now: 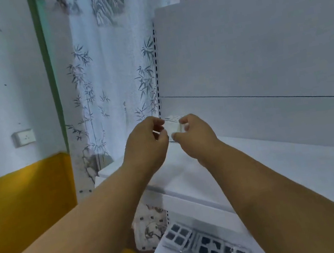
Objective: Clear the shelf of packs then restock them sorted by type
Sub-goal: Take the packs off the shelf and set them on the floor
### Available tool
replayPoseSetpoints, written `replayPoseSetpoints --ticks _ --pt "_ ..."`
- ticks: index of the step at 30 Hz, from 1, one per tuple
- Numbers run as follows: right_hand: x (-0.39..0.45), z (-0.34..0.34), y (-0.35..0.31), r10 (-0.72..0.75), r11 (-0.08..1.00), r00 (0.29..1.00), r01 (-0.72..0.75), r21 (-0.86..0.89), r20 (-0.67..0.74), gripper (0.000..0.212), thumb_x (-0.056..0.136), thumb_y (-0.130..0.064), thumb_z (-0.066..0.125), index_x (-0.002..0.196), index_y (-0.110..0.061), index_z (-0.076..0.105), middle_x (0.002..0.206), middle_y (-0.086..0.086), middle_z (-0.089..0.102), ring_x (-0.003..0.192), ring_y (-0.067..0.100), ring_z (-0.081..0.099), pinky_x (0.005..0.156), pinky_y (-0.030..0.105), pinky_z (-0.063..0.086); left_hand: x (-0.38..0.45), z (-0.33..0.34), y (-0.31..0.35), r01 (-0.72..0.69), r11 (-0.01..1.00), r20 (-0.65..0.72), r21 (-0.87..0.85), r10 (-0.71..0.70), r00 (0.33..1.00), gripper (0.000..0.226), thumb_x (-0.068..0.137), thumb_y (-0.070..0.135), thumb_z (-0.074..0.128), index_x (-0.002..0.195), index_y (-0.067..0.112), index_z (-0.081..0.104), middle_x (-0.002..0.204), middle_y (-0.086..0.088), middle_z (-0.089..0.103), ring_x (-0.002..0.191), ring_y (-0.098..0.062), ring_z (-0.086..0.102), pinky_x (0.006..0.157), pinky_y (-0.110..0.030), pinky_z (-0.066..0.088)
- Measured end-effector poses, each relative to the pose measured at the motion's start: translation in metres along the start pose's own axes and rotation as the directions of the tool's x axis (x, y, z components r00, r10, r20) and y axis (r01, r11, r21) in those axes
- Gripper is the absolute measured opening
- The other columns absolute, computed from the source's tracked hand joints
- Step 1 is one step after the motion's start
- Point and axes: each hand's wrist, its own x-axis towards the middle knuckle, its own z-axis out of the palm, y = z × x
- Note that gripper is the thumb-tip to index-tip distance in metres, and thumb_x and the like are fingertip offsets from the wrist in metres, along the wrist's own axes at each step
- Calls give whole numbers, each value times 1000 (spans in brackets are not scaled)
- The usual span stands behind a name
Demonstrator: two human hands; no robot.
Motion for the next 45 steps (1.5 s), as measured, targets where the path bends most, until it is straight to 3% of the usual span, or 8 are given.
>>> replayPoseSetpoints --ticks 5,10,16,23,29,37,42,45 --pt "68 29 8 127 987 991 -123 -104 39 51 87 -17 63 135 -20 46 126 10 55 108 28 58 90 37 53 83 25 -38 29 1000 141 3 -29 990 32 93 23 55 125 23 56 120 3 63 95 -12 60 78 -24 44" --pt "108 48 23 222 968 974 -214 -132 44 50 85 -10 54 134 -17 47 127 14 56 112 32 57 97 41 50 123 54 -70 230 973 454 12 -210 866 61 87 13 58 144 29 41 124 -10 58 93 -25 63 64 -24 47" --pt "109 41 23 240 961 964 -219 170 -113 41 90 -6 48 130 -13 55 128 9 60 116 28 57 105 43 44 119 51 -72 238 957 370 -167 -163 915 60 68 16 82 120 32 56 109 -4 62 91 -21 62 79 -32 54" --pt "53 4 4 30 983 994 -10 182 -106 19 94 -31 51 103 -25 66 104 -3 69 97 18 65 91 44 54 74 13 -25 511 703 419 -494 -323 849 27 90 25 70 109 10 58 98 -15 71 84 -28 73 75 -40 61" --pt "-20 -36 6 -20 936 999 29 350 -29 39 81 -53 69 109 -29 56 103 -3 67 90 15 67 83 44 58 -12 -21 34 607 438 437 -663 -432 789 26 96 29 60 98 4 69 85 -16 70 80 -30 64 77 -39 56" --pt "-146 -48 -3 -163 920 985 129 369 62 63 72 -67 69 119 -32 46 113 -3 59 98 16 61 86 39 55 -162 -65 96 482 762 -5 -432 -536 844 64 74 81 52 122 38 56 117 1 68 108 -25 64 92 -52 51" --pt "-248 -29 -24 -184 863 967 74 500 174 63 89 -48 65 140 -28 33 128 -6 54 95 7 54 76 16 46 -264 -109 112 437 827 -243 -353 -532 811 17 100 34 50 117 33 53 100 16 63 82 4 61 59 -9 46" --pt "-302 -18 -18 -226 844 945 68 531 238 62 92 -41 63 144 -24 32 122 -14 48 90 0 52 58 -1 39 -319 -125 111 437 816 -332 -377 -560 759 15 101 27 50 108 39 55 101 12 67 82 5 64 57 -7 45"
